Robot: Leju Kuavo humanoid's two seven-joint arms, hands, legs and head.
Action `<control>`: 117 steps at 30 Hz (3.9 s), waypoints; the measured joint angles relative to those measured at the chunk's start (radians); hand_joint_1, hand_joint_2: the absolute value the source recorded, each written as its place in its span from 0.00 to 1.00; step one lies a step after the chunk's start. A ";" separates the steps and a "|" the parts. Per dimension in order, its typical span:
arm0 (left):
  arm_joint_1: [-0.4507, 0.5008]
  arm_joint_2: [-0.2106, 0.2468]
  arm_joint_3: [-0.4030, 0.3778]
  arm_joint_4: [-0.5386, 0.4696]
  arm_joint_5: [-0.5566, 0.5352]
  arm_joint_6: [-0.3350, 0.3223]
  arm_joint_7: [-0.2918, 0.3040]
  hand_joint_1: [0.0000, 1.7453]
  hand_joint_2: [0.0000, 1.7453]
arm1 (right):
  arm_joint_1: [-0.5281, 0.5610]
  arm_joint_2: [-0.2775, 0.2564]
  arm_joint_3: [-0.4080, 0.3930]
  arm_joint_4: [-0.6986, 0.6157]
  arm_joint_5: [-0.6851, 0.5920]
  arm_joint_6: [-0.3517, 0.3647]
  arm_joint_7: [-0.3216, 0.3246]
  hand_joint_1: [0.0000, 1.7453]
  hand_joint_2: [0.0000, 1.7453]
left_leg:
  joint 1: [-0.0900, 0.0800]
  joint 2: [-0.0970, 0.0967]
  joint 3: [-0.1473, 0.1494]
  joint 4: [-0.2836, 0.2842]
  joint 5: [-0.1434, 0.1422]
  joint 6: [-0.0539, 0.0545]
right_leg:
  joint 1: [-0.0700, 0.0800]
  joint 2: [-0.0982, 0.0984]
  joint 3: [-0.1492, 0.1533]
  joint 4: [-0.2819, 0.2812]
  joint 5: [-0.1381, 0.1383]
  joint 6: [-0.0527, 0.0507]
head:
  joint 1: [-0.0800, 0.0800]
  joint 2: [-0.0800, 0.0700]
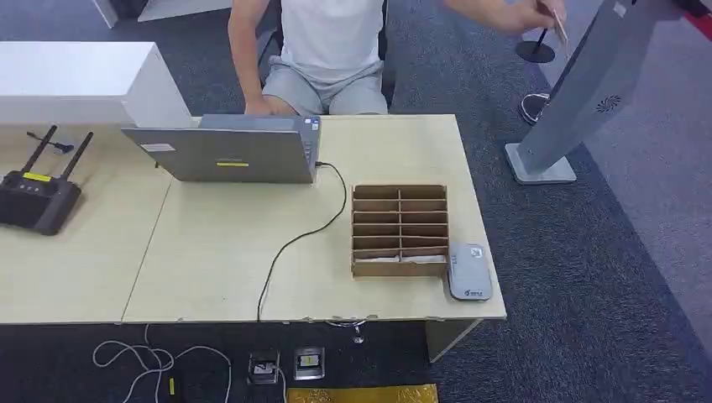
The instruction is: Pass the card to the sensor for recognition and then transmit it.
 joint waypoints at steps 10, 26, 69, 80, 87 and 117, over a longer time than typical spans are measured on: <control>0.000 0.000 -0.014 0.000 -0.017 -0.009 0.000 0.00 0.00 | 0.009 0.105 0.178 -0.191 0.189 0.023 -0.024 0.00 1.00 | 0.000 -0.006 -0.002 0.000 0.003 0.000 | 0.000 -0.005 -0.001 0.000 0.000 0.000 | 0.000 0.000; -0.005 0.002 -0.033 0.000 -0.042 -0.021 0.002 0.00 0.00 | -0.005 0.262 0.369 -0.284 0.537 -0.056 -0.141 0.00 1.00 | 0.002 -0.007 -0.002 0.000 0.003 -0.001 | 0.002 -0.006 -0.002 0.000 0.000 0.000 | 0.000 0.000; -0.008 0.020 -0.058 0.000 -0.045 -0.048 0.012 0.00 0.00 | 0.000 0.635 0.719 0.049 0.724 -0.086 -0.301 0.00 1.00 | 0.003 -0.005 -0.004 0.000 0.005 -0.003 | 0.003 -0.002 -0.006 0.001 0.000 0.000 | 0.000 0.000; -0.005 0.027 -0.058 0.000 -0.044 -0.054 0.012 0.00 0.00 | 0.033 0.643 0.755 0.088 0.702 -0.041 -0.314 1.00 1.00 | 0.003 -0.005 -0.004 0.000 0.005 -0.003 | 0.003 -0.002 -0.006 0.001 0.000 -0.001 | 0.000 0.000; -0.004 0.027 -0.058 0.000 -0.039 -0.062 0.012 0.00 0.00 | 0.064 0.645 0.779 0.092 0.691 0.039 -0.322 1.00 1.00 | 0.003 -0.005 -0.004 0.000 0.005 -0.003 | 0.003 -0.002 -0.007 0.001 0.000 -0.001 | 0.000 0.000; 0.001 0.027 -0.058 0.000 -0.038 -0.064 0.012 0.00 0.00 | 0.081 0.644 0.808 0.098 0.639 0.113 -0.330 1.00 1.00 | 0.003 -0.004 -0.004 0.000 0.005 -0.003 | 0.003 -0.001 -0.007 0.001 0.001 -0.001 | 0.000 0.000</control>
